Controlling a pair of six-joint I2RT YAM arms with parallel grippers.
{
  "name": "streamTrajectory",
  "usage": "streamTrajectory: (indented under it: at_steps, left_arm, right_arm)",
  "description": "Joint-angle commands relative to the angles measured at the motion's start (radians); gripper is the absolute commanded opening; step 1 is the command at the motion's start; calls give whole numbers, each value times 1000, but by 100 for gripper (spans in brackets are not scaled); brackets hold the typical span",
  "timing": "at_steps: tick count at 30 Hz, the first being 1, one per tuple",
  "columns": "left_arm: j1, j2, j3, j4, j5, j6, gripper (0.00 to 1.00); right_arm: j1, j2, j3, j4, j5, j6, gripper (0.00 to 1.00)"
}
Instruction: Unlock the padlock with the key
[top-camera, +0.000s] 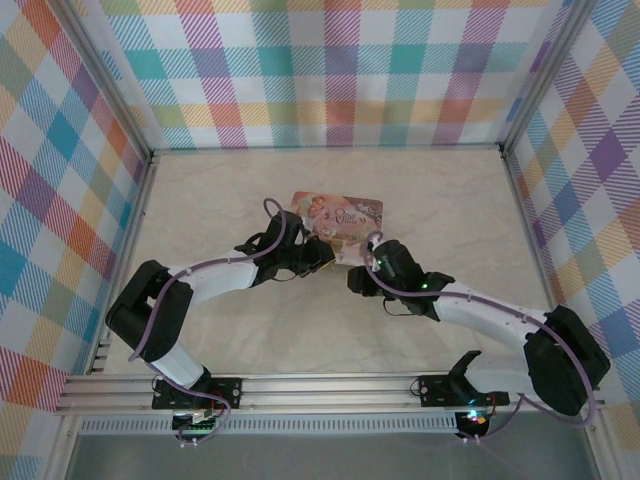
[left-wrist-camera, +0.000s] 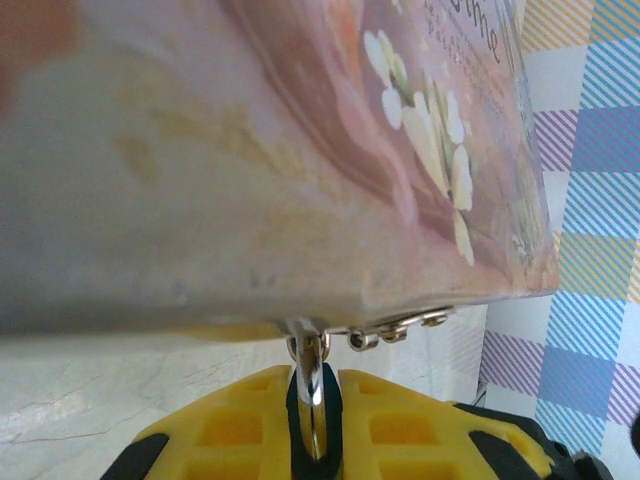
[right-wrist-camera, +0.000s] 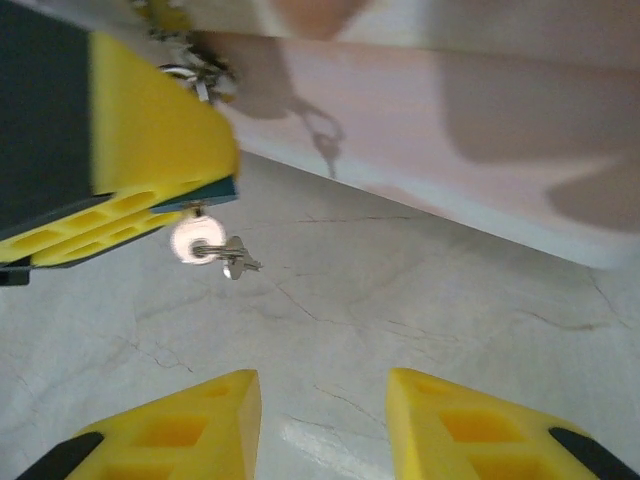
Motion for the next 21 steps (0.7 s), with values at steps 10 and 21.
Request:
streamTrajectory:
  at_steps: [10, 21]
  left_arm:
    - [-8, -7, 36, 28, 25, -21, 9]
    - [-8, -19, 34, 34, 34, -31, 9]
  right_arm:
    - [41, 118, 129, 47, 33, -165, 43]
    - [44, 192, 188, 64, 32, -190, 42]
